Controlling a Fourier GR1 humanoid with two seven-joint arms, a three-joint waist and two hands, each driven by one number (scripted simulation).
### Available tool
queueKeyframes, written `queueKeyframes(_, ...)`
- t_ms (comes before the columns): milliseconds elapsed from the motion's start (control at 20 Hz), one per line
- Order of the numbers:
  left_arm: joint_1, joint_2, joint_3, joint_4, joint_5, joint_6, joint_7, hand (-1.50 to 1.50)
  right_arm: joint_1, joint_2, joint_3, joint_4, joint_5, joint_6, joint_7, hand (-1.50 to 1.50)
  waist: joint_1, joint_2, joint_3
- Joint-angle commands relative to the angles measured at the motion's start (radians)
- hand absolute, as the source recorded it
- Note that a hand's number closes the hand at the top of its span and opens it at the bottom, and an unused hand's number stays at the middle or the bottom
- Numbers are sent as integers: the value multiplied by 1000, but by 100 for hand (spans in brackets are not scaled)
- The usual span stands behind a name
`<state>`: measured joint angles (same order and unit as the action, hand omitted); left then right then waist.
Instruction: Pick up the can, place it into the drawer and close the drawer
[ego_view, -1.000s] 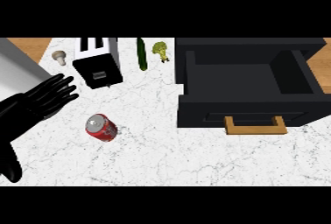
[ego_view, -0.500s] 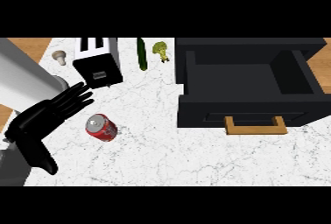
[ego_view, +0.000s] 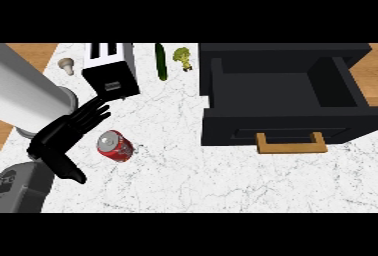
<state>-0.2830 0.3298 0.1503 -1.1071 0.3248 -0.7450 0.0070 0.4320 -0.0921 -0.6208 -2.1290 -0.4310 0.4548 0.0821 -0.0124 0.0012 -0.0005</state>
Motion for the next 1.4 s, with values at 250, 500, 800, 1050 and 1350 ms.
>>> queueKeyframes(250, -81, 34, 8, 357, -243, -19, -338, -150, -55, -36, -53, 36, -48, 26, 34, -150, -6, 3, -1)
queueKeyframes(500, -172, 30, -10, 536, -315, -17, -446, -150, -27, -10, -65, 20, -37, 65, 22, -150, -11, 3, -1)
queueKeyframes(800, -152, -21, -51, 631, -371, 21, -517, -150, -81, 54, 1, -37, 49, -2, 73, -150, 1, 3, -1)
queueKeyframes(1050, -253, 48, -18, 773, -370, -46, -570, -150, -25, 8, -83, -44, -83, 45, 100, -150, -17, 7, -2)
queueKeyframes(1350, -218, -54, -54, 774, -403, 45, -613, -150, -3, 10, -117, -48, -115, 84, 93, -150, -8, 3, -1)
